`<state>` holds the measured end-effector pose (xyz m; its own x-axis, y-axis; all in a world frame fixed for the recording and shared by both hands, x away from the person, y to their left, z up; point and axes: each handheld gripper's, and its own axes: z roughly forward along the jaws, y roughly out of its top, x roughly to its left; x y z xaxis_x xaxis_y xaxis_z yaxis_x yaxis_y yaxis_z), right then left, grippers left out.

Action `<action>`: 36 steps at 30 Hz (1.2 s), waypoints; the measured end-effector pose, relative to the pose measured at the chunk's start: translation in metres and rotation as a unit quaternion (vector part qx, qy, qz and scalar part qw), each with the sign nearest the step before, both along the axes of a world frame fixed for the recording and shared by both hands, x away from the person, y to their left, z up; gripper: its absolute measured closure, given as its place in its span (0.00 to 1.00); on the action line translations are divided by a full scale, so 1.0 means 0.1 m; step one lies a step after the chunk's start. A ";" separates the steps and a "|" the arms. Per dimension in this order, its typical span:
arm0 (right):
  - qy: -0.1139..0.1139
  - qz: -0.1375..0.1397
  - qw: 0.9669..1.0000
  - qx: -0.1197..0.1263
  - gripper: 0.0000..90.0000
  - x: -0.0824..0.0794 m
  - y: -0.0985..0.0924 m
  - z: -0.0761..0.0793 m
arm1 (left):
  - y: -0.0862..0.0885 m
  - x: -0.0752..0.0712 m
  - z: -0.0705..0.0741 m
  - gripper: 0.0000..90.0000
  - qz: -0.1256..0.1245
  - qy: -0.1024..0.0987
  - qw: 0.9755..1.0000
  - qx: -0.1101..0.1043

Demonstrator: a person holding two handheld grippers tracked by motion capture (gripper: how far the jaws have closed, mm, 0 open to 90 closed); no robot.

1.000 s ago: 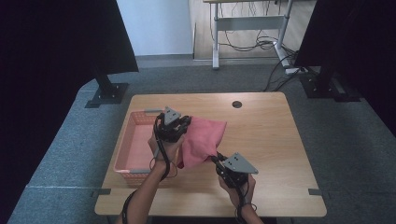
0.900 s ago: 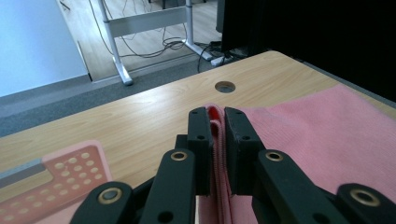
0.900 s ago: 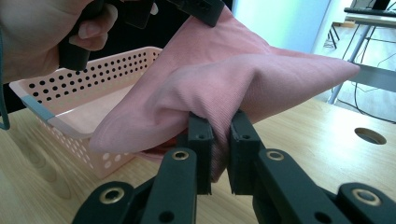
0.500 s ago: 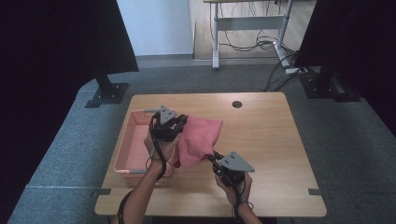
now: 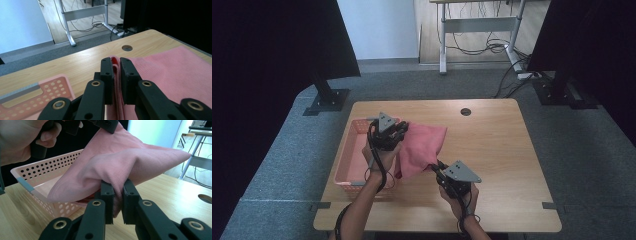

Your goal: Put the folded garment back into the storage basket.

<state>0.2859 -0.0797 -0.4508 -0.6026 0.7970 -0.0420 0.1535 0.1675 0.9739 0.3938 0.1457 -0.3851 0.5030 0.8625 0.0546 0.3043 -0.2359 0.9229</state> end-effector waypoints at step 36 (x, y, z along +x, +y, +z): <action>0.007 0.014 1.000 0.004 0.91 0.09 0.25 -0.07 | 0.32 0.01 -0.07 0.90 0.026 0.006 1.000 0.003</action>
<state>0.2950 -0.0544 -0.4574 -0.6253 0.7799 -0.0272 0.1629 0.1645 0.9728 0.3952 0.1774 -0.3916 0.4588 0.8869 0.0540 0.3276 -0.2253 0.9176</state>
